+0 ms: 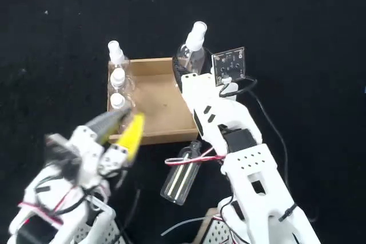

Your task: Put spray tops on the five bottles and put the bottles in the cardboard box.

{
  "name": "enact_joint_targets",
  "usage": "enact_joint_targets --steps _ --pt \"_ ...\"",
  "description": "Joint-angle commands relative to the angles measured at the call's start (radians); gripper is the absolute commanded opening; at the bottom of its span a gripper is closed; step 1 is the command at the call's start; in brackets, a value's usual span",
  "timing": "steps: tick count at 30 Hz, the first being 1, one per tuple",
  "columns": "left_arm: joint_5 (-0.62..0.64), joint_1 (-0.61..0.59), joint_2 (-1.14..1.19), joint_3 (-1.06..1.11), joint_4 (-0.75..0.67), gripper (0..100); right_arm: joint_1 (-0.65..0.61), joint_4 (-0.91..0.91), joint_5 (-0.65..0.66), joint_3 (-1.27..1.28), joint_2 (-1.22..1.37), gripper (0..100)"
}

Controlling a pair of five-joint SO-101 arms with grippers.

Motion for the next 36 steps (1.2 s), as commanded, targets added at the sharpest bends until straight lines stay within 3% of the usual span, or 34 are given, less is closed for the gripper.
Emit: enact_joint_targets --steps 1,7,11,14,21,32,36 --pt "-0.009 -0.188 -0.008 -0.131 -0.110 6 0.011 -0.086 -0.008 -0.004 0.007 1.1" --pt "-0.002 -0.591 -0.006 -0.056 -0.272 6 -0.009 -0.227 -0.008 0.073 0.008 1.1" --pt "0.000 -0.832 -0.006 0.168 -0.453 6 -0.012 -0.236 -0.008 0.053 0.070 1.1" --pt "0.000 -0.938 -0.006 0.387 -0.657 6 -0.012 -0.249 -0.008 -0.002 0.185 1.1" --pt "0.000 -1.032 -0.006 0.696 -0.965 6 -0.008 -0.376 -0.002 -0.104 0.467 1.1" --pt "0.000 -0.954 -0.002 0.693 -0.678 6 -0.012 -0.462 0.000 -0.206 0.694 1.5" --pt "-0.002 -0.914 -0.002 0.693 -0.637 6 -0.012 -0.462 0.000 -0.251 0.757 1.5"
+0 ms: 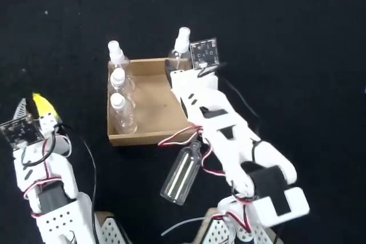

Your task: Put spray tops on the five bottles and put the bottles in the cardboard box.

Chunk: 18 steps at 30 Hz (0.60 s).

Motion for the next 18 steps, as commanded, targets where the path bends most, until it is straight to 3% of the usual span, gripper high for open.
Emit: enact_joint_targets --steps 1,8,14,18 --pt "-0.005 0.053 -0.015 0.022 0.032 6 -0.014 -0.031 0.000 -0.108 0.044 1.5" --pt "-0.006 0.053 -0.015 0.022 0.032 6 -0.061 -0.044 0.002 -0.153 0.139 1.1" --pt "-0.006 0.053 -0.015 0.022 0.032 6 -0.083 -0.298 0.003 -0.084 0.213 1.1" --pt "-0.006 0.053 -0.015 0.022 0.032 6 -0.078 -0.365 0.066 -0.071 0.249 1.1"
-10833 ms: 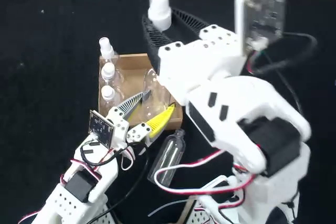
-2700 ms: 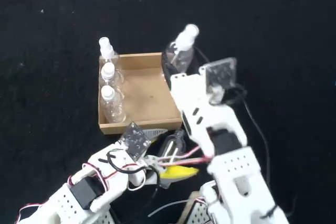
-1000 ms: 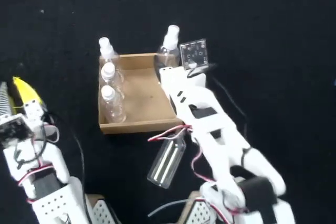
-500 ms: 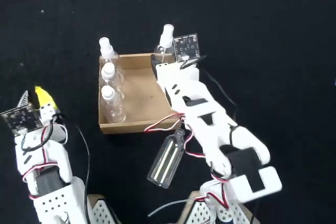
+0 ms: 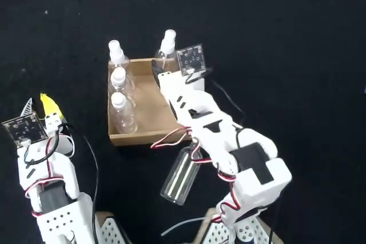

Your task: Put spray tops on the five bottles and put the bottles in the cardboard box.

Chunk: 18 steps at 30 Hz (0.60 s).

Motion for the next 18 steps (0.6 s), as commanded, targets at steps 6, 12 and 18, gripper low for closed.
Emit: enact_joint_targets --steps 6,12,18 --pt "-0.006 0.010 -0.015 0.022 0.005 6 -0.008 -0.189 0.083 0.047 0.033 1.1" --pt "-0.006 0.010 -0.015 0.022 0.005 6 -0.006 -0.252 0.083 0.097 0.033 1.1" --pt "-0.006 0.008 -0.015 0.022 0.005 6 0.026 -0.252 0.083 0.093 0.035 1.1"
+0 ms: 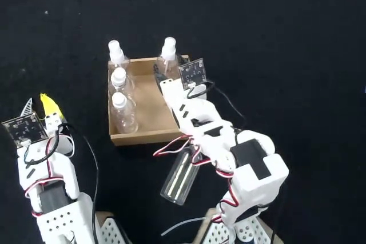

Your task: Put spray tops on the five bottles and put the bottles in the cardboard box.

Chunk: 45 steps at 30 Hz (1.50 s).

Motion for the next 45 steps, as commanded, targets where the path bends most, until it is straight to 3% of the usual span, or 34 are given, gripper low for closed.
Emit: enact_joint_targets --steps 1,36,42,45 --pt "-0.006 0.008 -0.015 0.022 0.005 6 0.025 -0.034 0.011 -0.010 -0.010 1.1" --pt "-0.008 0.008 -0.015 0.022 0.005 6 0.034 -0.114 0.012 -0.041 0.064 1.7" --pt "-0.008 0.008 -0.015 0.022 0.005 6 0.023 -0.092 0.012 -0.038 0.065 14.5" --pt "-0.008 0.008 -0.015 0.022 0.005 6 0.015 -0.060 0.012 -0.041 0.064 16.1"
